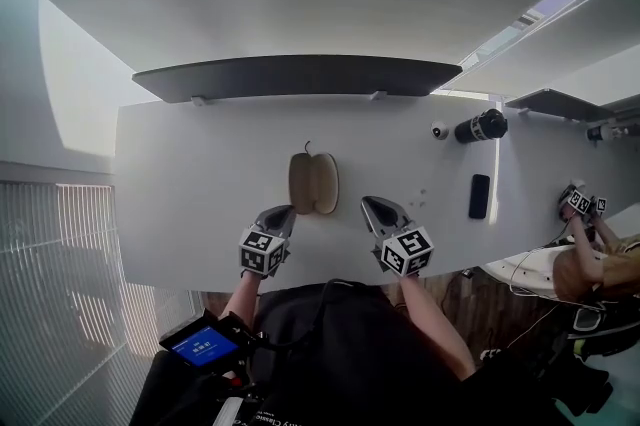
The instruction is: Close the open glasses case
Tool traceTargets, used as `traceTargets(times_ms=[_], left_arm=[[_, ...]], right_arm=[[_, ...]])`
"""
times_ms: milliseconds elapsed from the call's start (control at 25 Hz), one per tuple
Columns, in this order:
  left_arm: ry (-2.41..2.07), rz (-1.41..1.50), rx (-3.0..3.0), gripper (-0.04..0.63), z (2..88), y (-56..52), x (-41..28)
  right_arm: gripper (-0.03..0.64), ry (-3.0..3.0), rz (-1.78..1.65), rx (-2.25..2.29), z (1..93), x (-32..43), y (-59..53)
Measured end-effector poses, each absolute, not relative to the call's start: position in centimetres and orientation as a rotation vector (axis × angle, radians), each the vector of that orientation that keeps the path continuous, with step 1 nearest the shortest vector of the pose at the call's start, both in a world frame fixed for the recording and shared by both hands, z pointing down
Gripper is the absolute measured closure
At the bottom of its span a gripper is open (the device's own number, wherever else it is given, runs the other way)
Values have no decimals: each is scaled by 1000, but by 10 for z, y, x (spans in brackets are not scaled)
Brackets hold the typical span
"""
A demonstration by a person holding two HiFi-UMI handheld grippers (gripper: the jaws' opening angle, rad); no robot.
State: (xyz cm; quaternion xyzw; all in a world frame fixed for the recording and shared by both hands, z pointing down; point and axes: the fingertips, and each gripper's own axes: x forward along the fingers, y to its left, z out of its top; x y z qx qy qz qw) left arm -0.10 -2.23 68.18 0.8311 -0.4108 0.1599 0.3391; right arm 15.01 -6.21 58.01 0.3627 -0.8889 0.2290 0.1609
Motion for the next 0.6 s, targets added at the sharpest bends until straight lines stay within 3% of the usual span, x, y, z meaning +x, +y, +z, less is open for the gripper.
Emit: traceTargets(times_ms=[600], left_arm=[[-1000, 472, 2206, 589, 690, -24, 7]], right_arm=[[612, -2514, 681, 1038, 592, 150, -63]])
